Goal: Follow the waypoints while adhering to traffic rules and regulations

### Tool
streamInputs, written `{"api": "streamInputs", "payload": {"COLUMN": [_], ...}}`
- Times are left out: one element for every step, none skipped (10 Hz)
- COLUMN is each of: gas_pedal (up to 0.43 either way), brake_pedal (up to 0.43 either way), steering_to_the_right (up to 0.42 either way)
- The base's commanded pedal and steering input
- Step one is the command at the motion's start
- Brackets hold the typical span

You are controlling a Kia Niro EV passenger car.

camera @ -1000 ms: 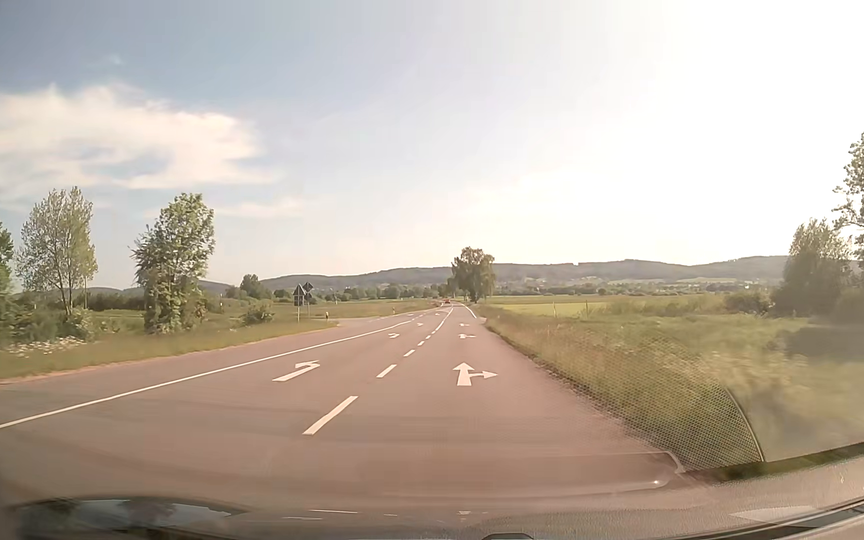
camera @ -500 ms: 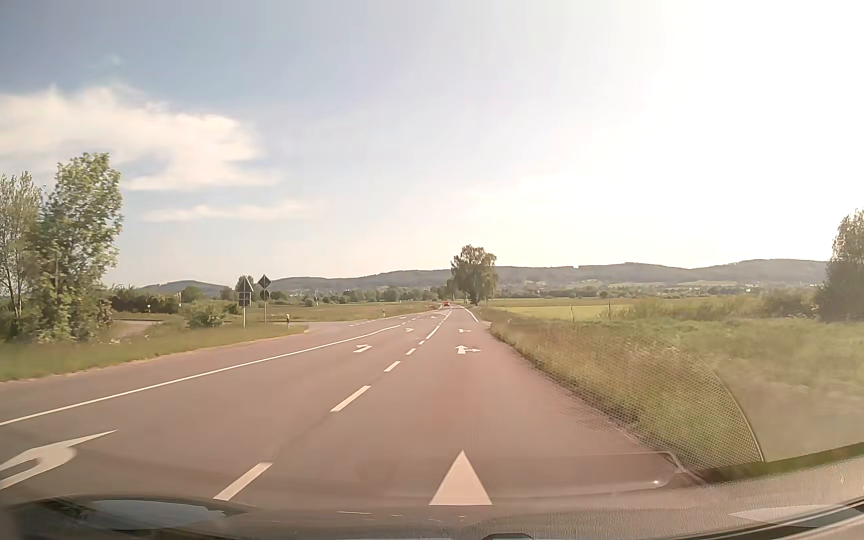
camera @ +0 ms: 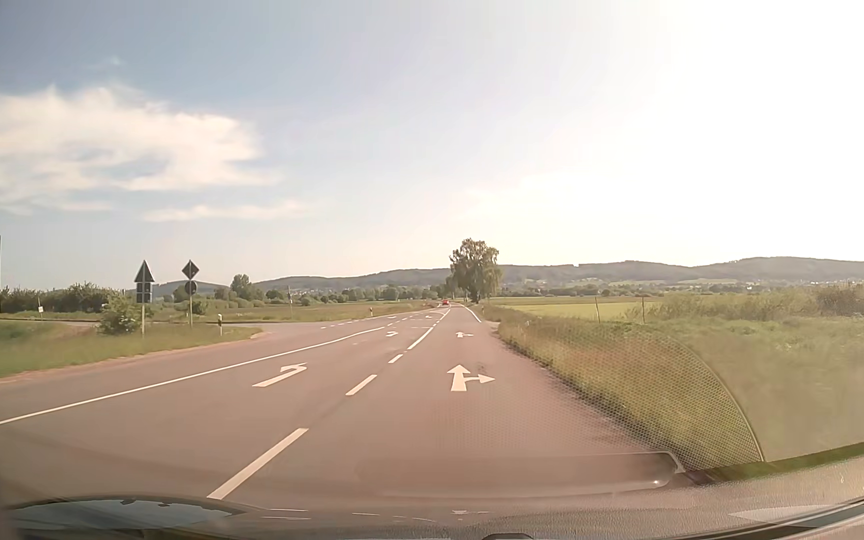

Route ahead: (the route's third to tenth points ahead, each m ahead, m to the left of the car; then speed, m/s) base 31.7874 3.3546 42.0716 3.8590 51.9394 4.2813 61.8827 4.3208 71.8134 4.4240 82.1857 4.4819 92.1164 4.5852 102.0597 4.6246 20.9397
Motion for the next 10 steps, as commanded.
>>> {"api": "streamInputs", "payload": {"gas_pedal": [0.189, 0.189, 0.189, 0.189, 0.189, 0.189, 0.197, 0.197, 0.197, 0.197], "brake_pedal": [0.0, 0.0, 0.0, 0.0, 0.0, 0.0, 0.0, 0.0, 0.0, 0.0], "steering_to_the_right": [-0.002, -0.001, -0.002, -0.002, -0.002, -0.002, -0.002, -0.002, -0.002, -0.002]}}
